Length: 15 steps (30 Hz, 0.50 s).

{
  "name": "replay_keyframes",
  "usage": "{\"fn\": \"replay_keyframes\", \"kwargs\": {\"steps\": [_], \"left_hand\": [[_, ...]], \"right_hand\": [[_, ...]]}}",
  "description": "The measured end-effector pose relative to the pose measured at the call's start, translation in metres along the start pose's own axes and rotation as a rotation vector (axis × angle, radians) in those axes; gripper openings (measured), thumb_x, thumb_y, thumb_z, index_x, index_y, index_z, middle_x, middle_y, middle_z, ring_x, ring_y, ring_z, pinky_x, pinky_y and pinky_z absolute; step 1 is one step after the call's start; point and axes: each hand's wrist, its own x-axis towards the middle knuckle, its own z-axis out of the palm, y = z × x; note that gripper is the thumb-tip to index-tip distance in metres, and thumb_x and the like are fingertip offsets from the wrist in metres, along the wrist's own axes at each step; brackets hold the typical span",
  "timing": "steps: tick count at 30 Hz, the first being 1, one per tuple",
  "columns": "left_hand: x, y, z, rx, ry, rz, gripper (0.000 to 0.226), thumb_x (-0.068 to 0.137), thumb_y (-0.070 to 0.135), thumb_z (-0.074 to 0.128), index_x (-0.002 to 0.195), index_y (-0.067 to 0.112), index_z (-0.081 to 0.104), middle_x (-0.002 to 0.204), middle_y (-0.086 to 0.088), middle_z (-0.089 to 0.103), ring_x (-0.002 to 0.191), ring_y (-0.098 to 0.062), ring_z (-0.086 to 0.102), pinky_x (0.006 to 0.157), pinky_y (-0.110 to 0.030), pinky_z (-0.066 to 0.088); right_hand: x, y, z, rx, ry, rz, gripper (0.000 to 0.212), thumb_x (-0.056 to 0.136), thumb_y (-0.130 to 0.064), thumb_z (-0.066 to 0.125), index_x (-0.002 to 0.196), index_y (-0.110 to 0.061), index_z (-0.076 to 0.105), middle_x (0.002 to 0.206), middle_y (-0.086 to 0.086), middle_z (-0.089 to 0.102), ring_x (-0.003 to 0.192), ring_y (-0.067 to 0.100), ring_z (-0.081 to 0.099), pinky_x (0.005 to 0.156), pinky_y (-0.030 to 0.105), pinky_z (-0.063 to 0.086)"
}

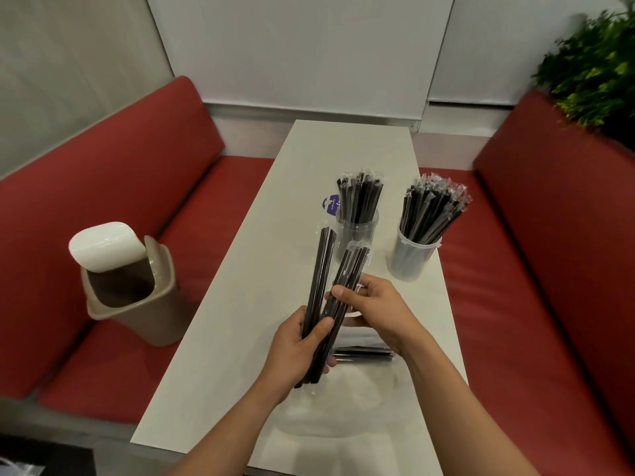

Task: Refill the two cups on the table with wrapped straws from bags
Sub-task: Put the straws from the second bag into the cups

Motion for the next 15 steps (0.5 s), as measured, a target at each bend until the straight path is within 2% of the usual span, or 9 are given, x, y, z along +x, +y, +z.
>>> {"fn": "replay_keyframes", "kwargs": {"steps": [3, 7, 9, 12, 15], "left_hand": [[0.003, 0.000, 0.001, 0.014, 0.004, 0.006, 0.023, 0.098, 0.042, 0.065, 0.106, 0.020, 0.064, 0.077, -0.025, 0.071, 0.065, -0.044, 0.072, 0.061, -0.050, 0.061], [0.007, -0.006, 0.000, 0.027, -0.014, 0.002, 0.028, 0.096, 0.048, 0.064, 0.106, 0.023, 0.066, 0.077, -0.021, 0.072, 0.065, -0.041, 0.074, 0.061, -0.048, 0.062], [0.011, -0.008, 0.002, 0.049, -0.003, 0.020, 0.029, 0.099, 0.050, 0.058, 0.102, 0.023, 0.067, 0.082, -0.015, 0.074, 0.068, -0.034, 0.075, 0.064, -0.044, 0.062], [0.023, -0.011, 0.000, 0.140, 0.145, 0.052, 0.043, 0.101, 0.054, 0.048, 0.088, 0.016, 0.065, 0.075, 0.001, 0.069, 0.071, -0.015, 0.068, 0.066, -0.025, 0.055], [0.040, -0.010, -0.011, 0.062, 0.301, 0.079, 0.039, 0.105, 0.044, 0.048, 0.088, 0.012, 0.064, 0.076, -0.005, 0.068, 0.074, -0.020, 0.069, 0.070, -0.034, 0.060]], "right_hand": [[0.002, 0.000, 0.000, -0.033, -0.034, 0.015, 0.017, 0.098, -0.017, 0.072, 0.114, -0.013, 0.073, 0.100, 0.008, 0.081, 0.089, 0.017, 0.078, 0.070, 0.026, 0.060], [0.005, 0.001, -0.001, -0.076, -0.015, 0.035, 0.013, 0.098, -0.016, 0.072, 0.111, -0.013, 0.073, 0.097, 0.008, 0.081, 0.087, 0.017, 0.078, 0.070, 0.026, 0.059], [0.007, 0.003, -0.002, -0.106, 0.001, 0.035, 0.010, 0.098, -0.014, 0.071, 0.108, -0.012, 0.073, 0.096, 0.009, 0.081, 0.086, 0.019, 0.078, 0.069, 0.027, 0.059], [0.010, -0.003, -0.005, -0.133, 0.091, 0.000, 0.006, 0.097, -0.013, 0.072, 0.101, -0.011, 0.069, 0.095, 0.011, 0.080, 0.090, 0.023, 0.079, 0.071, 0.032, 0.063], [0.024, -0.027, -0.021, -0.217, 0.302, -0.173, 0.010, 0.097, -0.019, 0.073, 0.105, -0.017, 0.069, 0.098, 0.008, 0.079, 0.093, 0.024, 0.078, 0.076, 0.039, 0.066]]}}
